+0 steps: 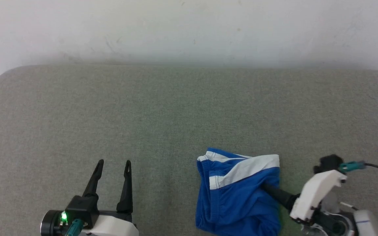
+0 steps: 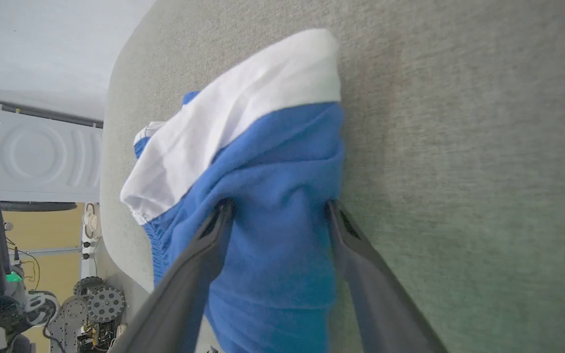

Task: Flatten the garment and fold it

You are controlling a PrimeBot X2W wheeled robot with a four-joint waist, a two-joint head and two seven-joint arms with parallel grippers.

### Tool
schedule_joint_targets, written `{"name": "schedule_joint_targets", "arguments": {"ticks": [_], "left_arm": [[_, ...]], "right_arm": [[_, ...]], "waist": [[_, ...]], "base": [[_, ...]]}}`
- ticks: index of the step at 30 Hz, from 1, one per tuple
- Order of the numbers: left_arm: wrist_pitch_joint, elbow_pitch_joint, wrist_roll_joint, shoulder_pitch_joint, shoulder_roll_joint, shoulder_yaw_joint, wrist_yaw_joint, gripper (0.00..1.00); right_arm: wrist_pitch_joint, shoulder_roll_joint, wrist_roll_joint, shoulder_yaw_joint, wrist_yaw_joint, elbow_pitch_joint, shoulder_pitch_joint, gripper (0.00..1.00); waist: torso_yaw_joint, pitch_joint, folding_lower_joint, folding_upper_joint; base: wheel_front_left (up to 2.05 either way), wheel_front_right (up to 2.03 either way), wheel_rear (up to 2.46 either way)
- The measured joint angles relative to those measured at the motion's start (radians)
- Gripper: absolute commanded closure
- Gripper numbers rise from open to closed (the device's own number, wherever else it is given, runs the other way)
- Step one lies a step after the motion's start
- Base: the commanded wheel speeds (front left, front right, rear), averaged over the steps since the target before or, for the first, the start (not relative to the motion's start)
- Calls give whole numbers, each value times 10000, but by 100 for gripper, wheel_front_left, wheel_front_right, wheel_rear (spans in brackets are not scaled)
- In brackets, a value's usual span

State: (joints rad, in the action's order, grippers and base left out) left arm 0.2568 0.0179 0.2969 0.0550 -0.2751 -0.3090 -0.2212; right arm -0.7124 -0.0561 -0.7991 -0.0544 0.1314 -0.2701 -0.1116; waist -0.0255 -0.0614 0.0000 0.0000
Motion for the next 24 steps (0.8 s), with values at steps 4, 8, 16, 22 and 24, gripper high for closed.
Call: {"name": "schedule_joint_targets", "arguments": {"ticks": [4, 8, 16, 22, 24], "left_arm": [[0, -40, -40, -12, 59, -31, 17, 0], [0, -81, -69, -18, 128, -40, 90, 0], [0, -119, -92, -6, 150, 90, 92, 0], [2, -61, -134, 28, 169, 192, 104, 0], [0, -25, -157, 32, 186, 213, 113, 0]], "right_arm": [[105, 38, 556, 552, 6, -1204, -396, 0], [163, 23, 798, 813, 15, -1730, -825, 65], [508, -384, 1595, 2098, 0, -1058, -924, 100], [819, -1728, 3390, 4033, 0, 263, -1146, 100], [700, -2245, 3749, 4554, 4, 589, -1244, 100]], "waist": [[-68, -104, 0, 0], [-145, -149, 0, 0], [23, -7, 0, 0], [503, 64, 0, -1], [723, 42, 0, 0]], "base": [[0, 0, 0], [0, 0, 0], [0, 0, 0], [0, 0, 0], [0, 0, 0]]}}
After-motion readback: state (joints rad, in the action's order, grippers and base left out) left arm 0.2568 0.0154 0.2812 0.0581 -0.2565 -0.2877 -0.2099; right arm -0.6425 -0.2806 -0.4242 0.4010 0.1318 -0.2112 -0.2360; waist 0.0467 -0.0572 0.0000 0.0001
